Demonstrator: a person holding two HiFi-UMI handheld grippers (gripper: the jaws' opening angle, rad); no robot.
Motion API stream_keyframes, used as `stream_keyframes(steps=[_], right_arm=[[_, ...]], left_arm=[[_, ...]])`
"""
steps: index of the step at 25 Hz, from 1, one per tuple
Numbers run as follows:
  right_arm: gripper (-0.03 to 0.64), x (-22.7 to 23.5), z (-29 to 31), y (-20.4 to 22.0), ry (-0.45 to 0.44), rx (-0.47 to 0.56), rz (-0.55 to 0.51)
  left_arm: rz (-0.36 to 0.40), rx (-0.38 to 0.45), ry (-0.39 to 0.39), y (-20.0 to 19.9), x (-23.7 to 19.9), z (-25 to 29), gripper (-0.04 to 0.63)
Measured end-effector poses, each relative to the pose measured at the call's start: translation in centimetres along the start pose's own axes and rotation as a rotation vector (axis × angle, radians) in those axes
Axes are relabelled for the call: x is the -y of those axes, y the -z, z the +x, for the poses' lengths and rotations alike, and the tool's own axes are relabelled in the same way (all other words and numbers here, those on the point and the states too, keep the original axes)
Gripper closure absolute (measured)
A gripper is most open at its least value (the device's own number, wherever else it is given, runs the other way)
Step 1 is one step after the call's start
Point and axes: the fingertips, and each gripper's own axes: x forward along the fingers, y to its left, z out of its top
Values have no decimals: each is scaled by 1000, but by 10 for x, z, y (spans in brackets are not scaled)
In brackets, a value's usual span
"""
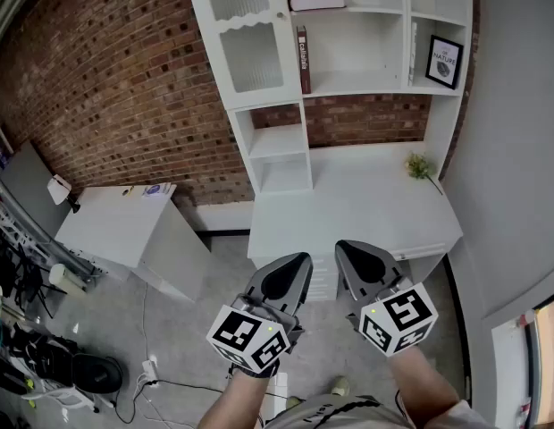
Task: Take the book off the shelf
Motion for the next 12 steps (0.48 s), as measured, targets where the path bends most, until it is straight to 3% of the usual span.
stream_keyframes(steps=[8,12], right_arm=[[601,17,-7,-4,-1,-15,15],[600,36,-14,-21,14,43,12]], left_arm=[[-19,-13,-12,-1,10,17,584],[-14,1,-26,-11,11,29,584]])
